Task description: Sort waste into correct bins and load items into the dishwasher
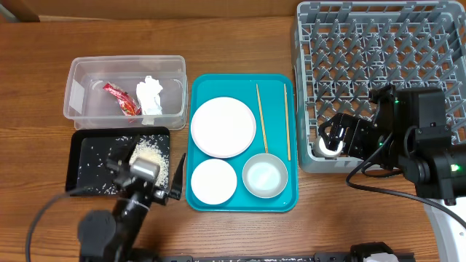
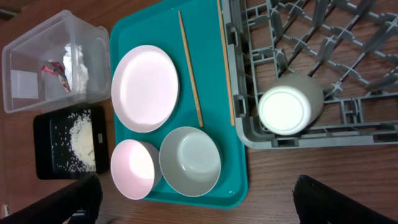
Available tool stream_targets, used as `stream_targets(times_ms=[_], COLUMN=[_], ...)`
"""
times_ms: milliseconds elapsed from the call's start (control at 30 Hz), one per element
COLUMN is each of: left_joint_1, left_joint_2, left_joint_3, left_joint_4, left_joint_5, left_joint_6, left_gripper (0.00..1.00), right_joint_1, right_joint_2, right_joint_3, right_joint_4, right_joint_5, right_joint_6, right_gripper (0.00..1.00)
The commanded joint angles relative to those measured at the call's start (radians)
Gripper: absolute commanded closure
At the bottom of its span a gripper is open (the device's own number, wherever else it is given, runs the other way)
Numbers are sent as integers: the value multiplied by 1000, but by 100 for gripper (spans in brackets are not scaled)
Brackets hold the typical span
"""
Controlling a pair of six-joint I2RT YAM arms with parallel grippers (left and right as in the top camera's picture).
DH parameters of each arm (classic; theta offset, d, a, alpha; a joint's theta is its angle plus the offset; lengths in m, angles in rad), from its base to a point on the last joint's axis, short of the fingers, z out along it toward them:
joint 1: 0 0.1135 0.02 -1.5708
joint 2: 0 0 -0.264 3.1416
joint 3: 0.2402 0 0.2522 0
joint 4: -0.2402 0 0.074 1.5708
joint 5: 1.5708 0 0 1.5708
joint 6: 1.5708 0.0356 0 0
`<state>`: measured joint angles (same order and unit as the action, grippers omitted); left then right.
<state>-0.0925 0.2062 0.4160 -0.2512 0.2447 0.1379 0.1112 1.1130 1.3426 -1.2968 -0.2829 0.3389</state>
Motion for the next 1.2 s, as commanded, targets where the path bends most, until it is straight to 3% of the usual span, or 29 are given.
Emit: stream_targets(times_ms=[0,333,1167], left_joint_1=[9,9,8], left_joint_2=[-97,-203,-201], left_joint_3=[-121,-414,-411], left_joint_4=[58,225,207], left_joint_5=[27,120,122], left_joint_6=[15,16,15], left_gripper=[0,0,0], right_joint_1=[-1,-1,-1], right_joint_2=[-2,-2,-2], right_joint_3=[-1,-1,-1], right_joint_4=[5,5,5], right_joint_5=[4,4,4], right_joint_6=[-6,-6,-6], right_gripper=[0,0,0])
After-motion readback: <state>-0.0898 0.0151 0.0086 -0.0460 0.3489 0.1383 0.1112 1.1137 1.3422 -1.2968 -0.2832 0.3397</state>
